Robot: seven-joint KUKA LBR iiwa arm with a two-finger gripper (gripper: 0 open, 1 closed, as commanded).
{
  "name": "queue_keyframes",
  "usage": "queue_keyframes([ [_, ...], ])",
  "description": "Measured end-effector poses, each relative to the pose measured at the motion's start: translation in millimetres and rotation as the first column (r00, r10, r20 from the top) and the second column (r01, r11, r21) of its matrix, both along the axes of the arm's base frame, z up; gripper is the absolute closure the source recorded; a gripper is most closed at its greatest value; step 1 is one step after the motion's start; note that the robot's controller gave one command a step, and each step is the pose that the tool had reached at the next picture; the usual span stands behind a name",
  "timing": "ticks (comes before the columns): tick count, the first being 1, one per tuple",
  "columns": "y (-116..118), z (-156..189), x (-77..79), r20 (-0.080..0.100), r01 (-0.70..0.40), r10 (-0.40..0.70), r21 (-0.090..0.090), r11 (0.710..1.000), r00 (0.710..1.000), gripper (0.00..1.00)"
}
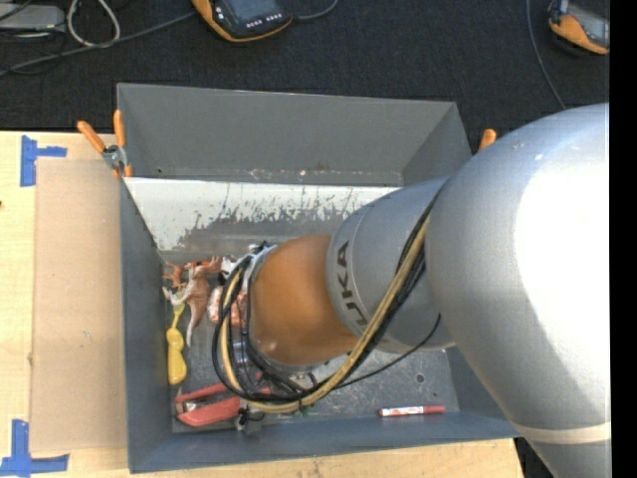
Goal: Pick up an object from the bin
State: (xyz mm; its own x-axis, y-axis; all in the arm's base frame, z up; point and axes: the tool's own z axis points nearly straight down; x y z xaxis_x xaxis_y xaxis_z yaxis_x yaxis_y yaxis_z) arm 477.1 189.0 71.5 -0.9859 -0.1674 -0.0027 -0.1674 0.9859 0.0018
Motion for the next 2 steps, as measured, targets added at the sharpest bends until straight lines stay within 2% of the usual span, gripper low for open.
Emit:
queue_keyframes([
  [1, -0.1, 0.0, 0.0, 0.000, 0.001, -0.001, 0.000, 1.000, 1.000, 1.00],
  [2, -1.6, 66.5, 0.3, -0.009, 0.026, -0.026, -0.003, 1.000, 1.000, 1.00],
])
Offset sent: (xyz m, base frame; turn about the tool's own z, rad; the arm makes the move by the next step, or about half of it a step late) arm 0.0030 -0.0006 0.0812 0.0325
